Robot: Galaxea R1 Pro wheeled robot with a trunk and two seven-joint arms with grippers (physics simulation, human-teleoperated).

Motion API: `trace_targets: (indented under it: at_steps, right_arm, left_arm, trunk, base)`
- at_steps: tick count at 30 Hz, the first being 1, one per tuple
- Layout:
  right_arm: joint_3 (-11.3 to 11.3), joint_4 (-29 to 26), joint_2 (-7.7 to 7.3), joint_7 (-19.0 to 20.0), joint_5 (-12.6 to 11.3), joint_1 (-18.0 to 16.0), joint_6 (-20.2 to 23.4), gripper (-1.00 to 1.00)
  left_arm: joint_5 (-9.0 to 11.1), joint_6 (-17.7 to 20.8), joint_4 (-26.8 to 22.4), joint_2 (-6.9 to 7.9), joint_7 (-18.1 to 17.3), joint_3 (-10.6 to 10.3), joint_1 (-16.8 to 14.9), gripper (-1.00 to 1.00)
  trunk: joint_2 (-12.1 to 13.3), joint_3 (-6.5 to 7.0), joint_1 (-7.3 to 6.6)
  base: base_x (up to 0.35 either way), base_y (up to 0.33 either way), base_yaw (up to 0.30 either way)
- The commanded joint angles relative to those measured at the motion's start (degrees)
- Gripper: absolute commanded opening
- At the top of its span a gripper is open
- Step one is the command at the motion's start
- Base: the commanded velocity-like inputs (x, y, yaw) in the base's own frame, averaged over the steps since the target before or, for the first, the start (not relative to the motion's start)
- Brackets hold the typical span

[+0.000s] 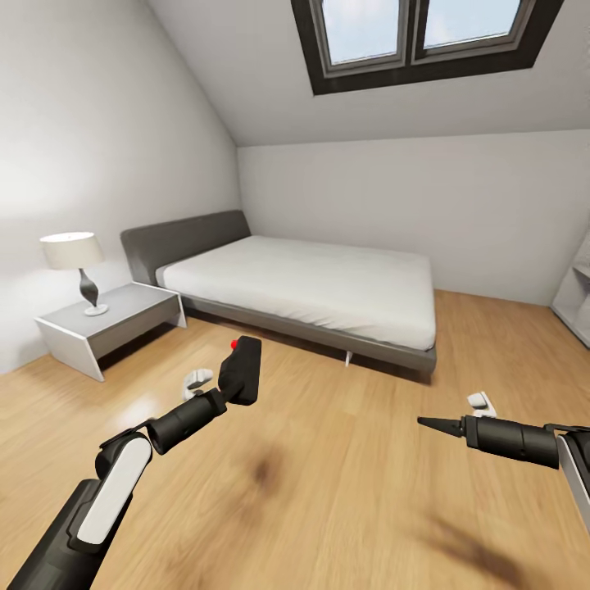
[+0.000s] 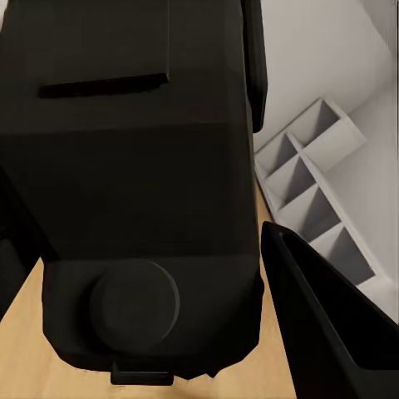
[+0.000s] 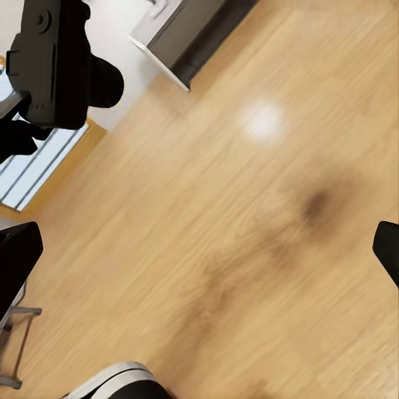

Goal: Attach the digital camera to the camera tripod in the bedroom.

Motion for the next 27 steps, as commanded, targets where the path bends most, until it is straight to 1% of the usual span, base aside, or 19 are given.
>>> trace_targets:
  at_steps: [1,27]
  right_arm:
    - [0.0,0.0,-0.01,0.0,-0.2,0.0,0.5,1.0]
    - [0.0,0.0,-0.03,0.0,0.1,0.0,0.4,1.0]
  left_arm:
    - [0.1,0.2,0.0,0.03,-0.1,0.0,0.0,-1.0]
    - [0.1,0.3,0.0,0.03,-0.1,0.0,0.0,-1.0]
  trunk:
    - [0.0,0.17,-0.04]
    - [0.3,5.93,-0.71]
  base:
    - [0.0,0.0,0.0]
    - [0.0,0.0,0.0]
